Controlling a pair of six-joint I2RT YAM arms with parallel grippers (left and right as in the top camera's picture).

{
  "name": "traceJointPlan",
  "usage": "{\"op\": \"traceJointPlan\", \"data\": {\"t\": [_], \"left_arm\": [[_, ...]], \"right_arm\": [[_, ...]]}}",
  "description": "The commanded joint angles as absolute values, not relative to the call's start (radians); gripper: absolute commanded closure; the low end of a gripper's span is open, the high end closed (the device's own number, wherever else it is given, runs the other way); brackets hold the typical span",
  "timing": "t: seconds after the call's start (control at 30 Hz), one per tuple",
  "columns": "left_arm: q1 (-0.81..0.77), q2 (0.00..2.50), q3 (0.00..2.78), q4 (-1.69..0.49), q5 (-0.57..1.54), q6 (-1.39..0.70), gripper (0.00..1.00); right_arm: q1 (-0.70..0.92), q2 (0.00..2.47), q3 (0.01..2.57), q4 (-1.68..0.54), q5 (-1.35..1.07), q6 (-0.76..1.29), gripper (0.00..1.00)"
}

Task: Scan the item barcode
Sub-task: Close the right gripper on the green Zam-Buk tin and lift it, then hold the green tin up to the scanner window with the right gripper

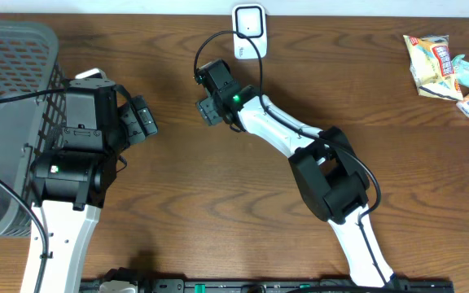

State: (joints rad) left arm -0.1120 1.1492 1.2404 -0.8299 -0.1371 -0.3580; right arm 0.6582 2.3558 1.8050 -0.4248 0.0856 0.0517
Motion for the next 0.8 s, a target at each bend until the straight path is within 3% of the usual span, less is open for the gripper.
{"op": "traceJointPlan", "data": {"t": [0.0, 0.3, 0.53, 0.77], "left_arm": [[-0.108, 1.145, 1.243, -0.83, -0.143, -0.345, 0.02], [-0.108, 1.145, 1.243, -0.83, -0.143, -0.345, 0.02], [-0.108, 1.145, 1.243, -0.83, -0.143, -0.345, 0.02], [-0.108, 1.145, 1.243, -0.83, -0.143, -0.345, 0.02]], "right_arm": [[0.659, 2.373, 1.804, -0.431, 0.061, 0.042, 0.3], [0.66, 2.417, 1.804, -0.465, 0.061, 0.017, 0.33], [0.66, 2.412, 1.83, -0.469, 0.061, 0.033, 0.55], [0.64, 2.382, 1.905, -0.539, 0.061, 0.121, 0.49]]}}
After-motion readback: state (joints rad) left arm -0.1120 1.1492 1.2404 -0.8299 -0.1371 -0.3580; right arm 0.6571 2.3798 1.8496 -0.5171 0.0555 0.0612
